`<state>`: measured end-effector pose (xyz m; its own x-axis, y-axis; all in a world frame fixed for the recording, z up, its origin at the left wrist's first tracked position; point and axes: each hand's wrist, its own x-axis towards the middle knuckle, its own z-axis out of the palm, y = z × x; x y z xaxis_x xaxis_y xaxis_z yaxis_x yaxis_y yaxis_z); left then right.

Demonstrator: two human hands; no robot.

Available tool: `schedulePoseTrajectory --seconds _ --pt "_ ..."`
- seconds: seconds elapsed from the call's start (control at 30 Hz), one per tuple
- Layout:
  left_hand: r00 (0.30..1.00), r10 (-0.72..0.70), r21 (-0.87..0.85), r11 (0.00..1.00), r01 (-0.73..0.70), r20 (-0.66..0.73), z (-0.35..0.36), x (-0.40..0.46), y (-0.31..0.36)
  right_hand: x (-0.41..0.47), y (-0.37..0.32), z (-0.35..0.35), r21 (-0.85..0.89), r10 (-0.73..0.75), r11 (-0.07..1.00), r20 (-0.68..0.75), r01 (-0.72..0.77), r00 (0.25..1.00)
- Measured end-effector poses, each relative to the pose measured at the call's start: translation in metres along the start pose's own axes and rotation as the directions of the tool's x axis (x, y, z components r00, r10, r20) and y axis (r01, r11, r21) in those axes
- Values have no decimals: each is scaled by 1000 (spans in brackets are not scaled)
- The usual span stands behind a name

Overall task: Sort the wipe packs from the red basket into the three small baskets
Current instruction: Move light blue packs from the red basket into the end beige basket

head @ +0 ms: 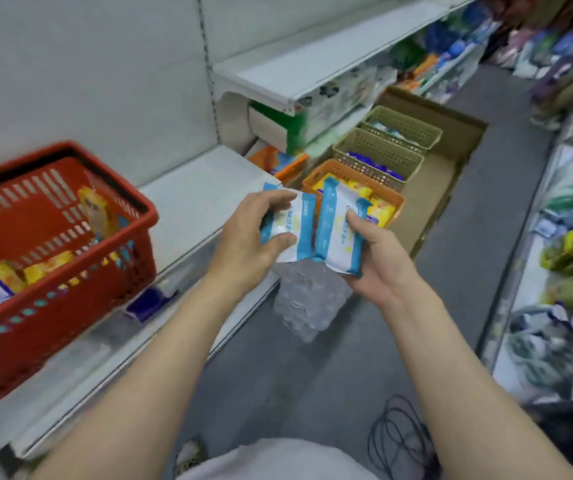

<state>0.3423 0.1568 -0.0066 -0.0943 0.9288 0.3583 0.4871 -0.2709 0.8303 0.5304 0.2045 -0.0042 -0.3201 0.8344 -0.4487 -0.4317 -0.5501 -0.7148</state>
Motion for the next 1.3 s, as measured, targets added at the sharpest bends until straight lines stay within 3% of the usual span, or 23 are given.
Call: schedulePoseTrajectory --seconds 0.17,0.27,0.37,0.47,0.6,0.77,0.93,1.03,1.17,1.3 --pt "984 81 -57 996 -73 161 136 14 46 -29 -52 -120 -17 37 999 -31 -37 999" --pt "979 73 -37 997 -68 191 195 18 61 -35 -66 -165 -16 28 999 -69 -29 997" --pt "974 -137 -77 985 153 178 236 34 63 -30 -81 -203 -21 -5 1000 -105 3 994" --pt "897 -377 -261 864 431 232 269 67 61 -15 -104 -235 -114 -68 992 -123 54 990" --pt "857 -439 -356 782 512 268 326 119 48 21 -143 -275 -143 -110 986 -171 86 979" --pt "815 -506 -582 586 565 282 402 194 47 73 -220 -329 -169 -156 979 -284 110 946" --pt "830 -480 -537 637 553 284 448 267 55 123 -289 -370 -266 -195 958 -337 105 921" --pt "834 -482 -392 736 552 269 467 307 47 153 -320 -394 -350 -198 934 -356 66 913" --pt "781 -525 -241 754 611 337 499 356 35 207 -363 -422 -439 -169 898 -269 36 948" --pt "748 -601 -227 716 661 281 527 399 28 274 -415 -439 -477 -75 879 -145 -4 987"
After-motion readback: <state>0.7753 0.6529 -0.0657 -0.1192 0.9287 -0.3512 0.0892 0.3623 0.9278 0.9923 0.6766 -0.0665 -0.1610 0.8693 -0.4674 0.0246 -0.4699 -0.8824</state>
